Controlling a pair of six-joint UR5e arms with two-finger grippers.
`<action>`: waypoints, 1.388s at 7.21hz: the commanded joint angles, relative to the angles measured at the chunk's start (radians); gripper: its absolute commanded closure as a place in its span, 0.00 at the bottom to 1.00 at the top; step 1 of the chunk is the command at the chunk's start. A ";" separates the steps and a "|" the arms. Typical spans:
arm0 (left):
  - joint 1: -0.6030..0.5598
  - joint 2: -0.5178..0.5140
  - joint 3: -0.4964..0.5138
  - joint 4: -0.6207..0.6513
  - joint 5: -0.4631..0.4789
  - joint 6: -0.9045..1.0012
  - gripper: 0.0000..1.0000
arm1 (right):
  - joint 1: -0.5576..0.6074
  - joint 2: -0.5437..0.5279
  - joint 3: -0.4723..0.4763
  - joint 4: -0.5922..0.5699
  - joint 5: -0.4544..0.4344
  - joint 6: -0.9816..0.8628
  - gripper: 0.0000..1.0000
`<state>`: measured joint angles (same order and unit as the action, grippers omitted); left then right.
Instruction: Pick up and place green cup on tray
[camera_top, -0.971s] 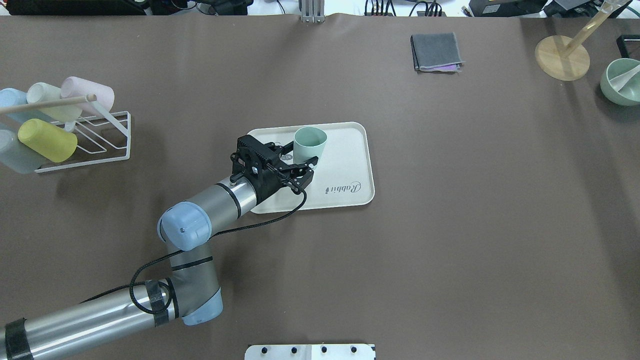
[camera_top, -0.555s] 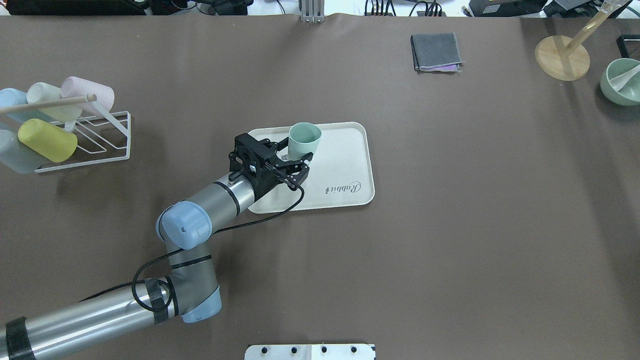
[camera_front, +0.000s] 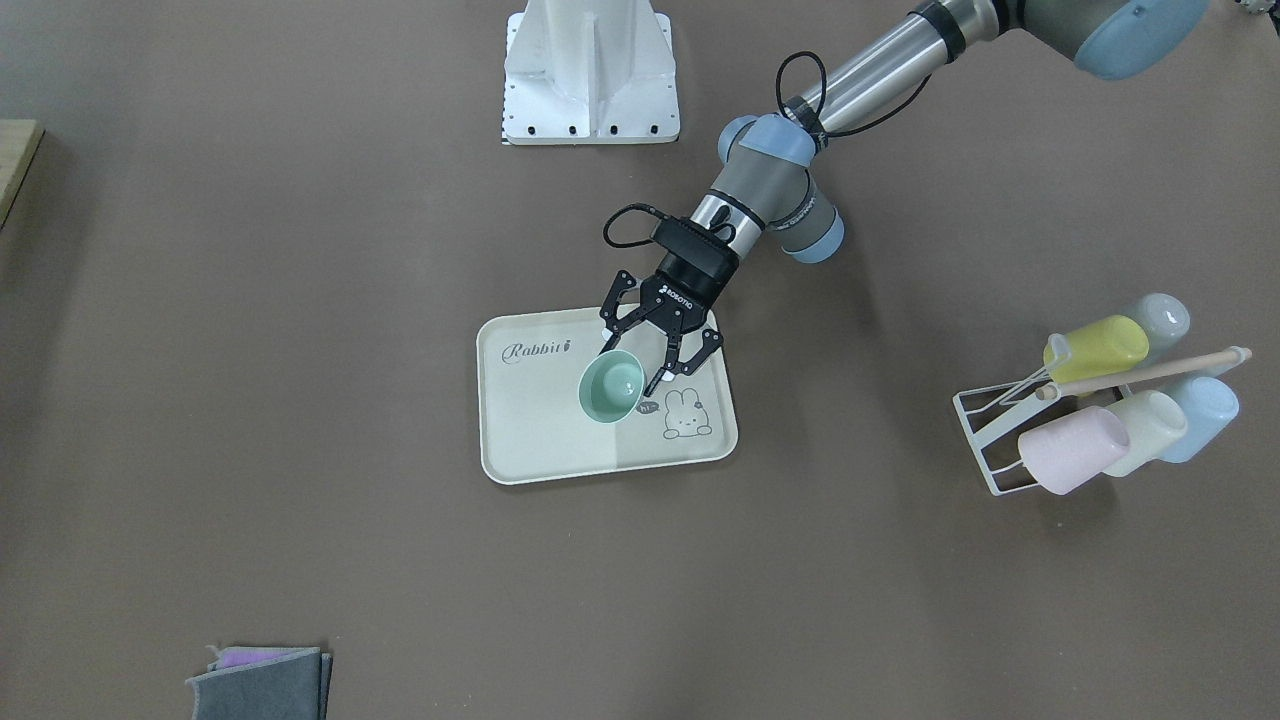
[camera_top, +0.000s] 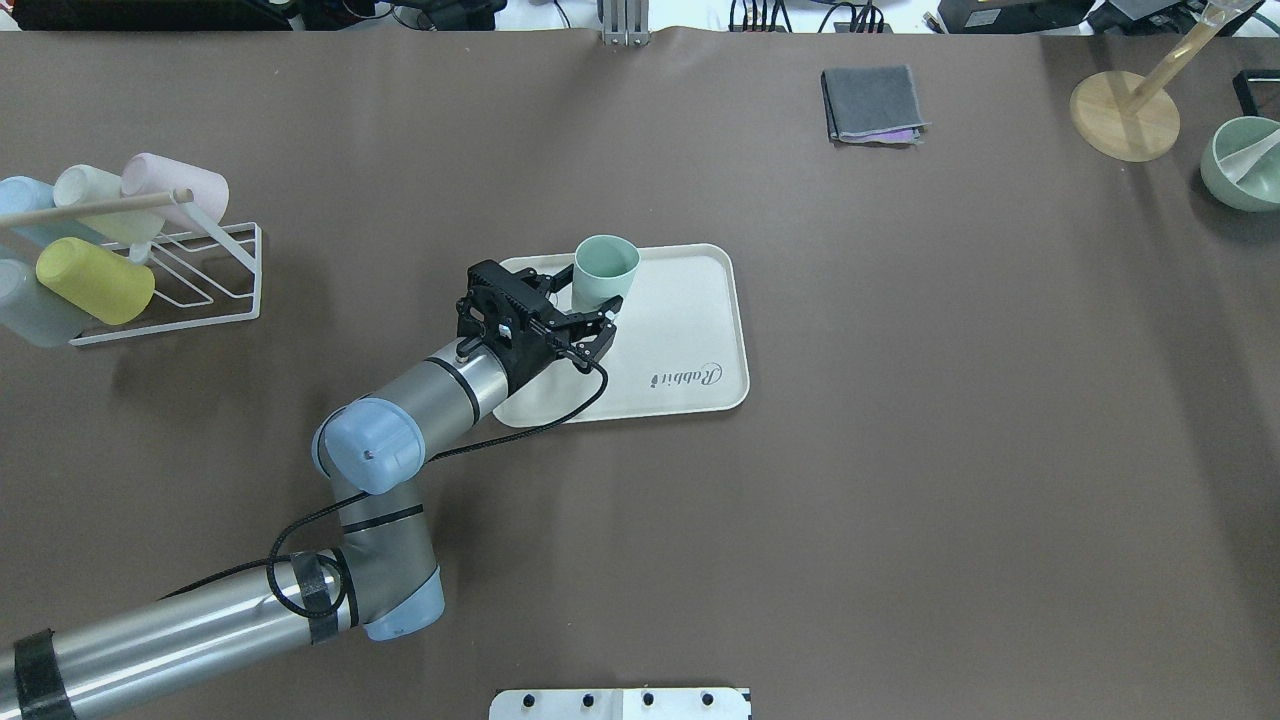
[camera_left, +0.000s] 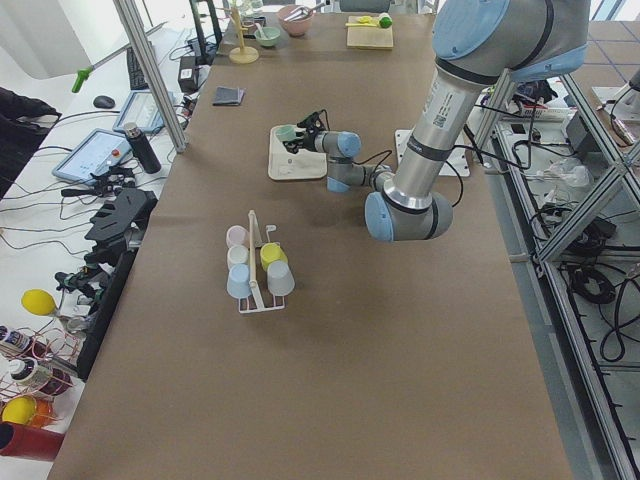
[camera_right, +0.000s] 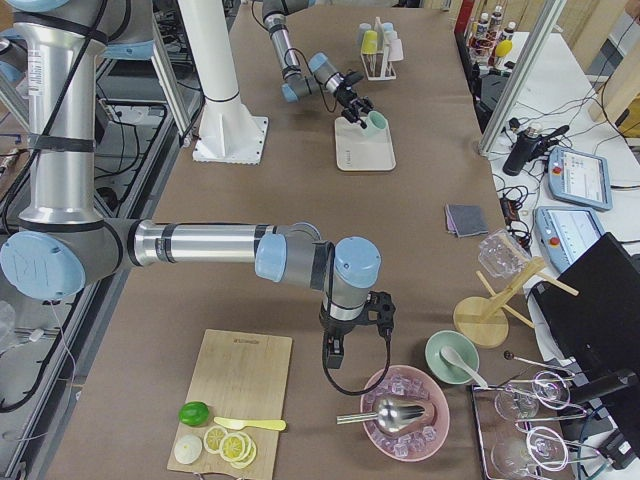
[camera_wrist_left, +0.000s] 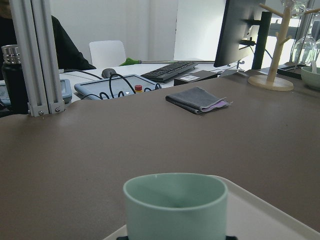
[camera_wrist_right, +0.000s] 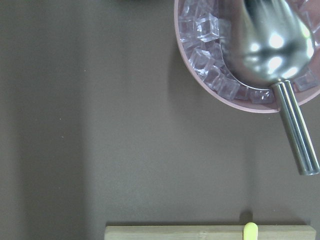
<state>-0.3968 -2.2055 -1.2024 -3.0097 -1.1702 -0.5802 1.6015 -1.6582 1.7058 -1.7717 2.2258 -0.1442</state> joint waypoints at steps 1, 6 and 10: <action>0.004 -0.005 0.014 -0.003 0.000 0.000 1.00 | 0.000 0.000 0.002 0.000 0.000 0.000 0.00; 0.015 -0.006 0.031 -0.043 0.001 0.000 0.47 | 0.000 0.000 0.002 0.000 0.000 0.000 0.00; 0.015 0.004 -0.008 -0.063 -0.002 -0.001 0.02 | 0.000 0.000 0.002 0.000 0.000 0.000 0.00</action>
<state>-0.3820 -2.2070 -1.1886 -3.0673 -1.1697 -0.5801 1.6015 -1.6582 1.7073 -1.7718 2.2258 -0.1442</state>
